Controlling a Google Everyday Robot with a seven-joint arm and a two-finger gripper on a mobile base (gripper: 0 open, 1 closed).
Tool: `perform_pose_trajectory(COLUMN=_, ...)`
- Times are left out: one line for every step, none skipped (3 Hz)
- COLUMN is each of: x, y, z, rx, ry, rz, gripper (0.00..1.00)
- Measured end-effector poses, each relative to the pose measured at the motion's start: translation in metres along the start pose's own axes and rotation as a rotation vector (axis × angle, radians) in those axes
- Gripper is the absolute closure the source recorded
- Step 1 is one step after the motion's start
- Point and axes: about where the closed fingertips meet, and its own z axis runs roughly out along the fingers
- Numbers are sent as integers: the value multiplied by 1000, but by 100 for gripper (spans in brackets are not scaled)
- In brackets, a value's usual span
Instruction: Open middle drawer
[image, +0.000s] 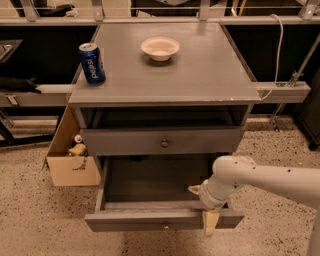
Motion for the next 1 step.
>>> perform_pose_trajectory(x=-26, y=-1, z=-30, rx=43, ry=30, rz=-58, gripper=0)
